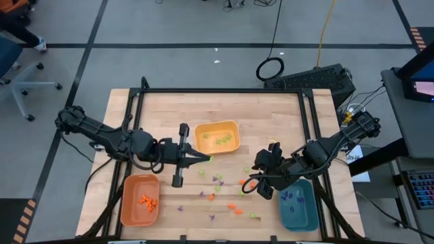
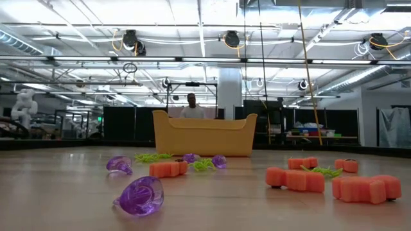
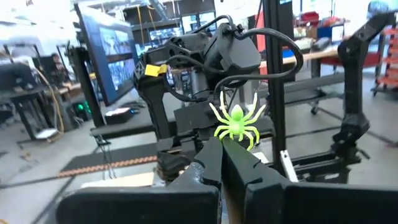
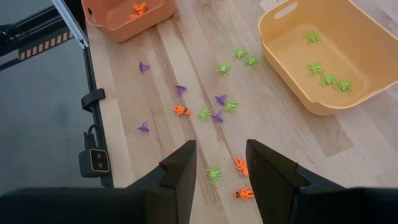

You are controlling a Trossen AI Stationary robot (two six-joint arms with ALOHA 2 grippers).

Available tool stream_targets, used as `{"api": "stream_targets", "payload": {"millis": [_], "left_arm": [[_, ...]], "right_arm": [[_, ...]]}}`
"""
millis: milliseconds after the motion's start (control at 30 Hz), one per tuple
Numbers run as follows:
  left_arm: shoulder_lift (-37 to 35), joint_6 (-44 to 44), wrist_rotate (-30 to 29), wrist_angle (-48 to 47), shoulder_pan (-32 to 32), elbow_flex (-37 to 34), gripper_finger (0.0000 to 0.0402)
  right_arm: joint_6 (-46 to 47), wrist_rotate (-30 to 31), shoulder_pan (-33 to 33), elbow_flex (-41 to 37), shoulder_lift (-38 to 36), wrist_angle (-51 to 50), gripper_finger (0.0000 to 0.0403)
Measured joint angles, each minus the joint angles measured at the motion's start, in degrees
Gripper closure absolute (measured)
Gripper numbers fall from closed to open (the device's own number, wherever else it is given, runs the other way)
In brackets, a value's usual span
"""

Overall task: Sort Halloween decoration
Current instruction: Put the green spider toy into the yellow bin

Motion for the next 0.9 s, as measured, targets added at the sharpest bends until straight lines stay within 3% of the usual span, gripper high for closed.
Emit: {"api": "stream_targets", "payload": {"millis": [700, 900], "left_arm": [[0.0, 2.77, -0.12, 0.0, 0.0, 0.0, 0.0402], [0.02, -2.3, -2.83, -0.17, 0.0, -0.02, 0.0402]], "right_arm": [[-0.07, -0.04, 0.0, 0.0, 0.0, -0.01, 0.0277], [-0.17, -0.05, 0.0, 0.0, 0.0, -0.03, 0.0277]]}}
